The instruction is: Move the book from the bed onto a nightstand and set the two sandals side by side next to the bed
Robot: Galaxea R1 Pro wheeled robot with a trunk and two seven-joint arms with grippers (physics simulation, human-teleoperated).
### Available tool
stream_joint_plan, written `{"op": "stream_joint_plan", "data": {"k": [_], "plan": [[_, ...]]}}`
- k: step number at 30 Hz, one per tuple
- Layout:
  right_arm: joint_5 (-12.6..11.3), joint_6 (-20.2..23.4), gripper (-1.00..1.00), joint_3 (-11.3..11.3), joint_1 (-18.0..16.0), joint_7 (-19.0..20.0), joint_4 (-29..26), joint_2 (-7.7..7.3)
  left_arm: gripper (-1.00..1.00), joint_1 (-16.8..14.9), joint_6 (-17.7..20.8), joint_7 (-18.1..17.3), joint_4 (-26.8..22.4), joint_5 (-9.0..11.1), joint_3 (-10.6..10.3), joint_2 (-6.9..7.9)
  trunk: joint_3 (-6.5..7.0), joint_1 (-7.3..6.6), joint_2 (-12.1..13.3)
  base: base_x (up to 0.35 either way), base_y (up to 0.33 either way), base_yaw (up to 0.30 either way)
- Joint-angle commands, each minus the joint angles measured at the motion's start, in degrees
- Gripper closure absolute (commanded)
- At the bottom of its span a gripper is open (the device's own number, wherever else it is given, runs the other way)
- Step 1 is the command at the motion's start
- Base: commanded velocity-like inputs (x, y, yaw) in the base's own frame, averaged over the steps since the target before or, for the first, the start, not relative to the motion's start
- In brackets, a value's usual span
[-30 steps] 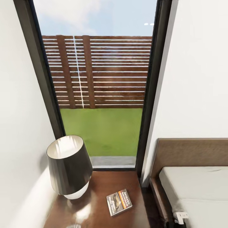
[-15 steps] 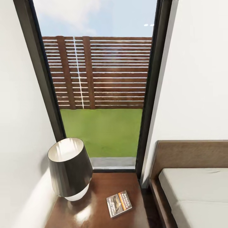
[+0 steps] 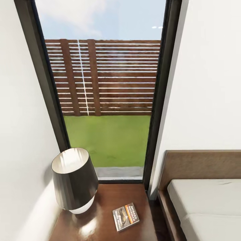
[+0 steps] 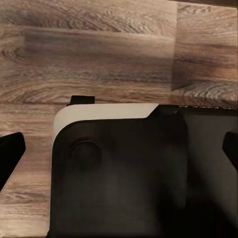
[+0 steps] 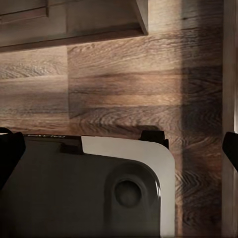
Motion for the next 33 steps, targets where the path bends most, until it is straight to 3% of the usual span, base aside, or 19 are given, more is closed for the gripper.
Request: {"op": "stream_joint_plan", "data": {"k": [1,27,33], "plan": [[-0.57,-0.28,-1.00,0.48,-0.08,0.34,0.23,0.03,-1.00,0.11,-0.17,0.17,0.05,0.59,-0.43,0.05,-0.06,0.00,-0.04,0.000,0.000,0.000],[-0.67,-0.44,-1.00,0.10,-0.07,0.10,0.02,0.14,-1.00,0.32,-0.33,0.95,-0.28,0.50,-0.09,-0.09,-0.06,0.00,-0.04,0.000,0.000,0.000],[-0.67,-0.45,-1.00,0.12,-0.07,0.18,0.01,2.48,-1.00,0.32,-0.33,0.95,-0.29,0.49,-0.10,-0.07,-0.06,0.00,-0.04,0.000,0.000,0.000]]}}
